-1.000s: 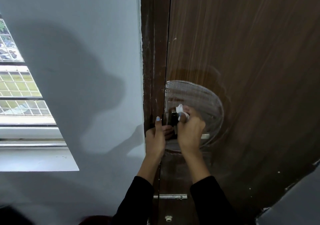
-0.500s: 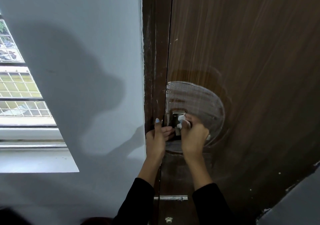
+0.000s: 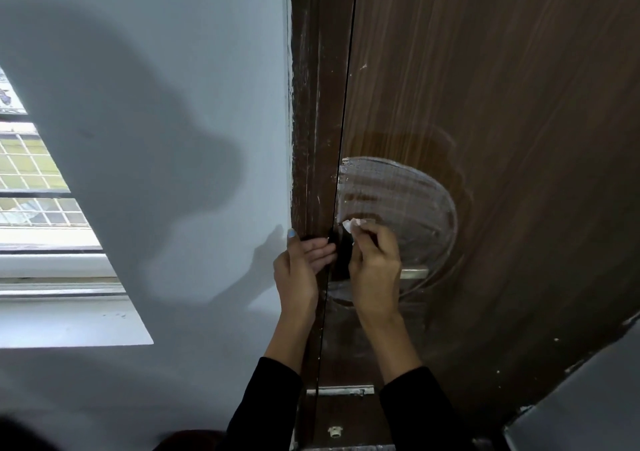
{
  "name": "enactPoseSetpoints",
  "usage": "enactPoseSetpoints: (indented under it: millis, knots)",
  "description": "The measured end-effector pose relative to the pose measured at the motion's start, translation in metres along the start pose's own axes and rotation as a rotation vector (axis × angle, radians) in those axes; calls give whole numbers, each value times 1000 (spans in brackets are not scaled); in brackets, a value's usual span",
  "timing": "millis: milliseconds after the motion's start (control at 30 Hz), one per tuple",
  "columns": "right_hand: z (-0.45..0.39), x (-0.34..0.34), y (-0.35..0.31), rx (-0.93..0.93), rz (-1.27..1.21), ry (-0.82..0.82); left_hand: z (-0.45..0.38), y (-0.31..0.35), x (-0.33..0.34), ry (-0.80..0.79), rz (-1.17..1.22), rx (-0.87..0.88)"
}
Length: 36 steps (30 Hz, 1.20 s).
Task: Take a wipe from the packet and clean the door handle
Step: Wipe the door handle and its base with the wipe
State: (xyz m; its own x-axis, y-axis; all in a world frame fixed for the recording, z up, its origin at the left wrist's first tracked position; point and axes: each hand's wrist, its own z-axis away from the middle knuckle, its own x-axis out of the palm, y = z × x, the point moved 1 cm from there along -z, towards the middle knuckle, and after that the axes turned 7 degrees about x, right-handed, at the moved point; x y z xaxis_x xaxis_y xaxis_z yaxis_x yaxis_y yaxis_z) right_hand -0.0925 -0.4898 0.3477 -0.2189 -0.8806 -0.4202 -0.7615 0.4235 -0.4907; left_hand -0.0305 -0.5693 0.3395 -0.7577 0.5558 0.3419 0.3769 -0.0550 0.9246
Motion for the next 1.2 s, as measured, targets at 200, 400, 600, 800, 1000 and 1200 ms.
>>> enactPoseSetpoints:
  millis: [200, 400, 600, 800, 1000, 1200]
  knots:
    - [4, -3, 9, 70, -60, -33, -5, 4, 3, -5, 24, 32]
    - [6, 4, -3, 17, 15, 25, -7, 4, 0, -33, 20, -3]
    - [5, -6, -3, 165, 96, 46, -9, 7, -7, -77, -18, -13]
    - [18, 17, -22, 196, 87, 13, -11, 10, -20, -95, -30, -1]
    - [62, 54, -19, 376, 2, -147, -5, 3, -27, -108, -59, 1]
    - [63, 55, -29, 396, -146, -179, 0, 7, -28, -128, -47, 10]
